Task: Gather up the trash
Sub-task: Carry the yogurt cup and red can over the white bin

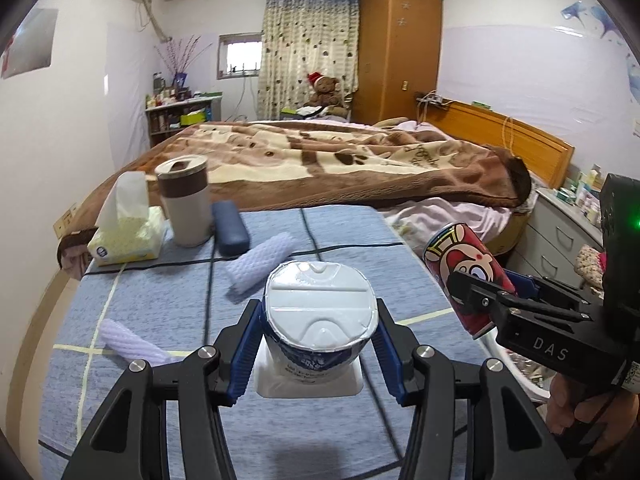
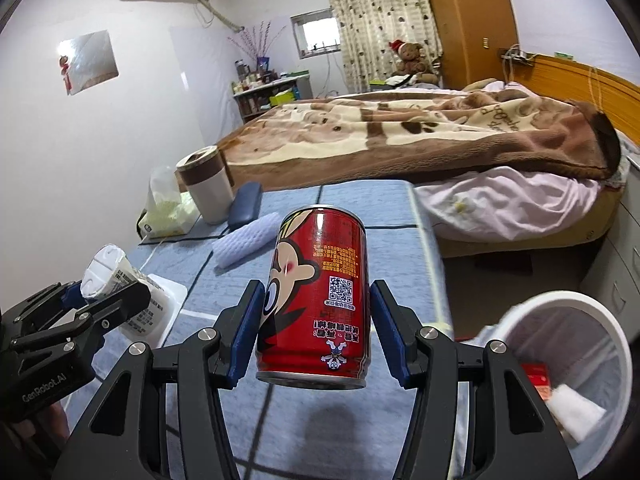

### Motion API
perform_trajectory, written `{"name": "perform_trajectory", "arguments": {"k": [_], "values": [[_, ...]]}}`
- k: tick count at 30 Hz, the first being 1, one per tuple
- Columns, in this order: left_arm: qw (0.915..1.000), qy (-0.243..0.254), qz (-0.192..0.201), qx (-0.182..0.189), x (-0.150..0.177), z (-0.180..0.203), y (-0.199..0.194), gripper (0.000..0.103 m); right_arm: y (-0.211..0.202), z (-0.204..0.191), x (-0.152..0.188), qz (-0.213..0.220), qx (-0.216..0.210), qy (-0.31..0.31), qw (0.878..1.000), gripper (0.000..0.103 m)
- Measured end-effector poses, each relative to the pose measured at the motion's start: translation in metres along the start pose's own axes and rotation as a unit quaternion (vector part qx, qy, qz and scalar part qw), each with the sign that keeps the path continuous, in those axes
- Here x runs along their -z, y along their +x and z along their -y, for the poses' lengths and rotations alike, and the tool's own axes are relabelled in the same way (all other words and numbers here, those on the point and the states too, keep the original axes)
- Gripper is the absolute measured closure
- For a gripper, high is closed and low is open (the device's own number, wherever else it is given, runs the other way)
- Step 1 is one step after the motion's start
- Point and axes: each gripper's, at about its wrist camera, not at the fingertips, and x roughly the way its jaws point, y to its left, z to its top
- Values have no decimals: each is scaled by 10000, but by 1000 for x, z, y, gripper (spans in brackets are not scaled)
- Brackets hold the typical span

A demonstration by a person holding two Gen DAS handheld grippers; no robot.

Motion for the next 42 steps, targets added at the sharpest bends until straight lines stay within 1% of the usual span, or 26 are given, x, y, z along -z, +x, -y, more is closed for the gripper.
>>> {"name": "perform_trajectory", "arguments": {"k": [12, 18, 26, 30, 35, 39, 42], "values": [[9982, 364, 133, 462, 0, 67, -16, 50, -43, 40, 12, 279, 345, 327, 9985, 48], [9957, 513, 167, 751, 2, 100, -21, 50, -64, 60, 18, 415, 599, 445, 9963, 48], [9911, 720, 132, 1114, 5, 147, -17, 50, -86, 90, 26, 532, 933, 612, 9923, 48], [9885, 798, 95, 1280, 7, 168, -11, 50, -92, 106, 31, 480, 1074, 677, 9907, 48], [9843, 868, -66, 1538, 15, 193, -1, 50, -98, 126, 41, 397, 1231, 835, 9881, 48], [9819, 991, -117, 1612, 19, 211, 4, 50, -99, 139, 47, 287, 1341, 935, 9861, 48], [9790, 1036, -229, 1743, 21, 224, 12, 50, -98, 147, 52, 190, 1416, 960, 9851, 48]]}}
